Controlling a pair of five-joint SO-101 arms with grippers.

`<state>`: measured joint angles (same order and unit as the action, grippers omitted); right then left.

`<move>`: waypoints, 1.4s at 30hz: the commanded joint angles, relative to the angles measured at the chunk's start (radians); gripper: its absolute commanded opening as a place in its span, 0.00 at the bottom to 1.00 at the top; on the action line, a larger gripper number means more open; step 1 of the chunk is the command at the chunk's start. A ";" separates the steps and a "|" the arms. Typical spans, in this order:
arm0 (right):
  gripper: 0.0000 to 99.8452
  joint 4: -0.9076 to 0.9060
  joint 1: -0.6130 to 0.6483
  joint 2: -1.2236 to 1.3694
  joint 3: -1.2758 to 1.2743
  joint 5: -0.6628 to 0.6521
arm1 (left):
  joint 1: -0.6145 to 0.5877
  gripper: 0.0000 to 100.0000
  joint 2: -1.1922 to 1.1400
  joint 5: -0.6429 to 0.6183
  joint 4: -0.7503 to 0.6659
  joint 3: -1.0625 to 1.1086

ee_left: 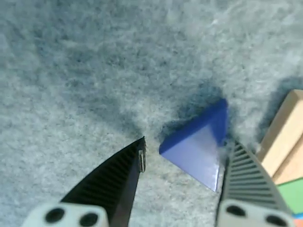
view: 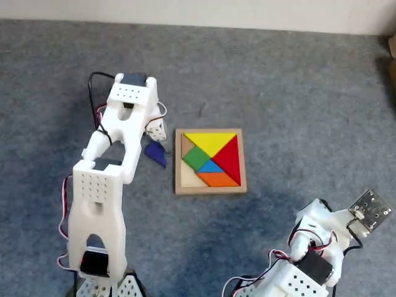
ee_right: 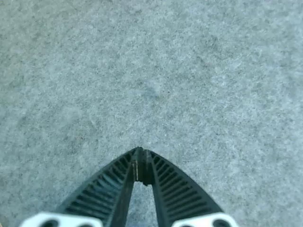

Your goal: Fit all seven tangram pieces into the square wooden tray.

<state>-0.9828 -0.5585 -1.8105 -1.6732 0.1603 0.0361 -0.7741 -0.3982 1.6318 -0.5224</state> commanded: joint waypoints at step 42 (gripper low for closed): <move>0.00 0.030 -0.012 -0.002 -0.125 -0.014 | 0.039 0.28 -0.099 0.000 0.112 -0.107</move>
<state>-0.9828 -0.5585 -1.8105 -1.6732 0.1603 0.0361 -0.8723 -0.4043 1.7192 -0.6222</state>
